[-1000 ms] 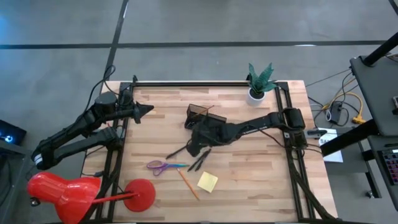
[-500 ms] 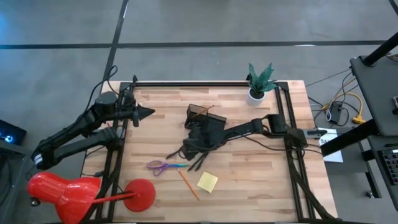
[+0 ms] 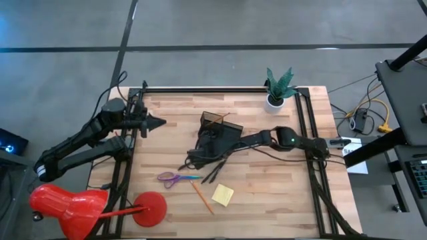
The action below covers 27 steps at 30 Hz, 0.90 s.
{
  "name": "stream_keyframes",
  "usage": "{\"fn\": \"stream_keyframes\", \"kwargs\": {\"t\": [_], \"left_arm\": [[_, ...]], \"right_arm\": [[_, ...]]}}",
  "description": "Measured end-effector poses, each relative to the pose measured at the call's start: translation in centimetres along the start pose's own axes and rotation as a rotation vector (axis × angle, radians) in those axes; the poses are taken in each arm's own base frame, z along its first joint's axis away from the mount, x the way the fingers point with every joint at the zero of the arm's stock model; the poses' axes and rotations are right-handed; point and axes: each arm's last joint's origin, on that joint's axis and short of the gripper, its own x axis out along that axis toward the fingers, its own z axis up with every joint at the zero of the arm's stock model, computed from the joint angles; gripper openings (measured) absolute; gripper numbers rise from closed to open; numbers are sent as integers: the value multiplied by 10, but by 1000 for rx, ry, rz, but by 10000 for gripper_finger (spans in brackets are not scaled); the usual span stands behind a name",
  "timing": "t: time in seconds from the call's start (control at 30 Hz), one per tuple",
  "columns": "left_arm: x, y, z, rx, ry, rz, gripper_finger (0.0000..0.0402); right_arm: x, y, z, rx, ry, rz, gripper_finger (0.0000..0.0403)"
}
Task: Pick and place office supplies into organizer
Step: Put the blue eraser into the desk organizer
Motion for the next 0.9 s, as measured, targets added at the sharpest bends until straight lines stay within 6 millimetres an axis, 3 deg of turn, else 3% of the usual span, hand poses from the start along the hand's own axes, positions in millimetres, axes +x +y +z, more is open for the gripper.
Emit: {"fn": "stream_keyframes", "kwargs": {"t": [0.13,0.43,0.6,0.8,0.9], "left_arm": [[0,-1,0,0,14,-22,0],[1,0,0,-2,18,-22,0],[0,-1,0,-1,18,-24,0],[0,-1,0,-1,19,-27,0],[0,-1,0,-1,20,-28,0]], "right_arm": [[-3,-5,-1,40,15,-74,166],[0,-5,-1,11,35,-62,148],[1,-5,-2,-30,48,-58,104],[0,-5,-2,-83,58,-51,24],[-12,-5,-3,-143,3,-64,18]]}}
